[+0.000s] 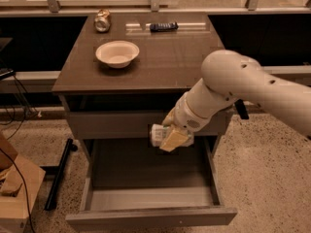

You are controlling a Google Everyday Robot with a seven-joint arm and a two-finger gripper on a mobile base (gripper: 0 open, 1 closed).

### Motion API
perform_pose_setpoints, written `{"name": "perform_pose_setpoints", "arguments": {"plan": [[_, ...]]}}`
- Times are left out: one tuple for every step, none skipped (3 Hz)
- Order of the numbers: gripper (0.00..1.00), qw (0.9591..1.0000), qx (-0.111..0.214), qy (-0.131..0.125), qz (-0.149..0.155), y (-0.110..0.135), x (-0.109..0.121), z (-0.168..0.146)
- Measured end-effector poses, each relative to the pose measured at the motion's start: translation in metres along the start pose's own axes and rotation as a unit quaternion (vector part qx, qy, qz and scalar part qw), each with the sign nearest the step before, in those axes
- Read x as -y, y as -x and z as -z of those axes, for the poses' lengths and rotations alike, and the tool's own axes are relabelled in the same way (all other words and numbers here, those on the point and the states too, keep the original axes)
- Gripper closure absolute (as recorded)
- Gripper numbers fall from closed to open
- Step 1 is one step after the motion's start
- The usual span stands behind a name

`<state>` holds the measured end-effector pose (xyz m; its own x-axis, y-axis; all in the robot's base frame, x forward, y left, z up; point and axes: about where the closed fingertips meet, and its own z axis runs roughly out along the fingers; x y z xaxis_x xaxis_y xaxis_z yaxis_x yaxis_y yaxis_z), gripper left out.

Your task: Place 7up can into middle drawer

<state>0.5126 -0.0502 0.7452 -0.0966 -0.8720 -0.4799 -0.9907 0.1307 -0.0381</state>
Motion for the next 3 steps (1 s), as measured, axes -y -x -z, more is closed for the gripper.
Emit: {"name": "perform_pose_setpoints", "arguments": {"plan": [[1.00,0.9997,0.006,0.023,-0.010,-0.005,0.009,-0.029],[1.00,0.9995,0.007,0.029,-0.012,-0.006,0.010,-0.036],[1.00,0.9990,-0.016,0.034,-0.024,-0.010,0.006,-0.050]]}}
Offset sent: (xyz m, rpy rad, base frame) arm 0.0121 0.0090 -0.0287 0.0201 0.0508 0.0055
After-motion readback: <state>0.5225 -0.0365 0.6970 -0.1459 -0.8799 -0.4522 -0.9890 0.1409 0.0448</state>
